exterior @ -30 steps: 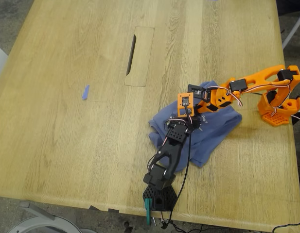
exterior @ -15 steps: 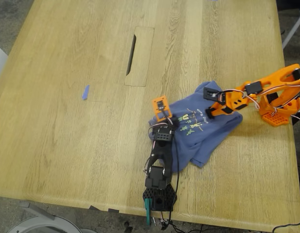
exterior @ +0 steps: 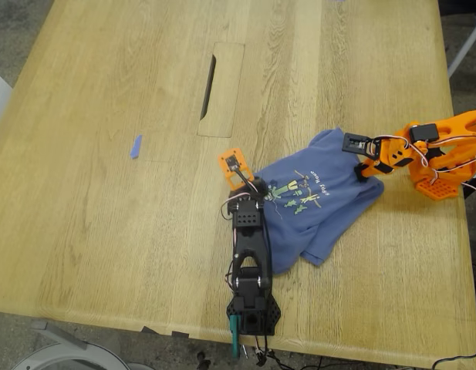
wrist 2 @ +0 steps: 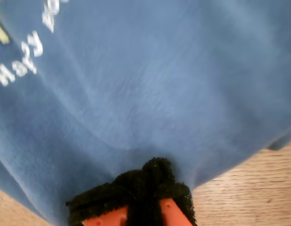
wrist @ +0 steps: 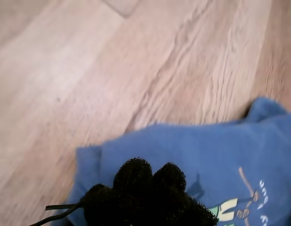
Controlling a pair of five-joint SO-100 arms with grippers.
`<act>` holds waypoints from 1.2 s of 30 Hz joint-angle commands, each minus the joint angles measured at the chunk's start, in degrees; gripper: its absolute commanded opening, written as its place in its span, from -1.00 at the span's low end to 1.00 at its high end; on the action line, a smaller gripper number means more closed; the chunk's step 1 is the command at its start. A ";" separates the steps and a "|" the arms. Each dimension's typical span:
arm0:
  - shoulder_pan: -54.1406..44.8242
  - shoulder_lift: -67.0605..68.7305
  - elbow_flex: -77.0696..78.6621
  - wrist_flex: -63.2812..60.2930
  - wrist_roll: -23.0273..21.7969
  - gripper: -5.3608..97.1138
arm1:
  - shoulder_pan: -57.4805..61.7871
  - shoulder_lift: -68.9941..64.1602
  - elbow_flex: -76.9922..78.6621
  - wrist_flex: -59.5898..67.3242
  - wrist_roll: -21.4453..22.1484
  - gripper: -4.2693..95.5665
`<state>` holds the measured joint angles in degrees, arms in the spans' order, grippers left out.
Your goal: Fold a T-shirt
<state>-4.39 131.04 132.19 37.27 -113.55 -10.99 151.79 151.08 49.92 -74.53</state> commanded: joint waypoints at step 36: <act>-57.92 68.47 18.72 44.65 3.25 -0.90 | 98.61 43.15 6.68 23.38 -10.37 -0.91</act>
<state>-58.10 194.94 150.21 79.45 -111.18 84.99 194.15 157.76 73.39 -84.81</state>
